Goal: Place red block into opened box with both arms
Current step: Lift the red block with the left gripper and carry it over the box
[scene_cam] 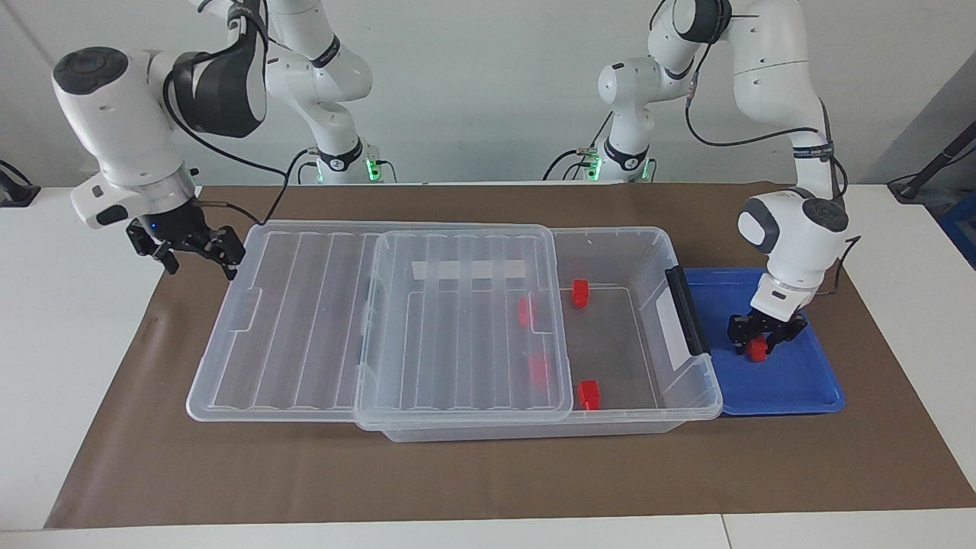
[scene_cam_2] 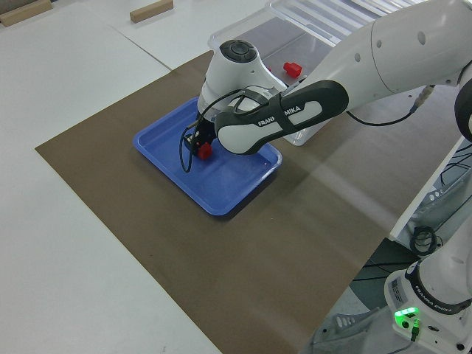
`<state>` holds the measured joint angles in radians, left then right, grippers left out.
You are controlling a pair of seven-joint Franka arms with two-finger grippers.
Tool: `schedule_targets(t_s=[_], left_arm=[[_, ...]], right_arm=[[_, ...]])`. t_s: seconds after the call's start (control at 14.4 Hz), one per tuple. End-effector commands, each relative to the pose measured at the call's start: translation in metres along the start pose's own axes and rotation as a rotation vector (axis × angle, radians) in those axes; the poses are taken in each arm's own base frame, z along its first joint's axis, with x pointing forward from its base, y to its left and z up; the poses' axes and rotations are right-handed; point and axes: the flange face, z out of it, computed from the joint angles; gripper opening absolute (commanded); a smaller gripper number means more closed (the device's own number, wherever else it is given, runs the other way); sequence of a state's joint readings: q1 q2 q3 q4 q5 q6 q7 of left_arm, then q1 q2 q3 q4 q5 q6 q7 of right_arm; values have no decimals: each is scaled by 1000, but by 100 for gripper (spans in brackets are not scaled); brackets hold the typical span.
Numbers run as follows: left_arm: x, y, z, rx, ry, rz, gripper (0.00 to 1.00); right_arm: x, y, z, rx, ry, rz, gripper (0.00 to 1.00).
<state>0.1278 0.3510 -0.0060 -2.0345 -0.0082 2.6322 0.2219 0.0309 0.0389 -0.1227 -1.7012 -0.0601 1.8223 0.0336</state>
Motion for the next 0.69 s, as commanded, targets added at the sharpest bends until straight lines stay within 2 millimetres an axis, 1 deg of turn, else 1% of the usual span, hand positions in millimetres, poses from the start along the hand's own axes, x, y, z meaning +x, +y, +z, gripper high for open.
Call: schedule_targets(t_s=[0.0, 0.07, 0.14, 0.21, 0.28, 0.35, 0.48, 0.62], left_arm=[[0, -2, 6, 5, -7, 17, 0], [1, -3, 6, 5, -9, 17, 0], [4, -3, 2, 2, -19, 17, 0], [12, -4, -5, -3, -41, 19, 0], [22, -5, -14, -11, -74, 20, 0], [33, -7, -26, -17, -99, 21, 0], [48, -7, -50, -29, -133, 19, 0], [63, -7, -79, -40, -160, 9, 0]], right_arm=[[-16, 6, -42, 64, -28, 70, 100], [-22, 11, -58, 70, -45, 110, 100], [-26, 15, -69, 68, -63, 137, 100], [-29, 15, -65, 65, -83, 147, 100], [-36, 17, -66, 64, -109, 151, 100], [-41, 19, -60, 66, -134, 156, 100], [-42, 8, -62, 58, -129, 130, 100], [-42, 8, -62, 51, -126, 123, 100]])
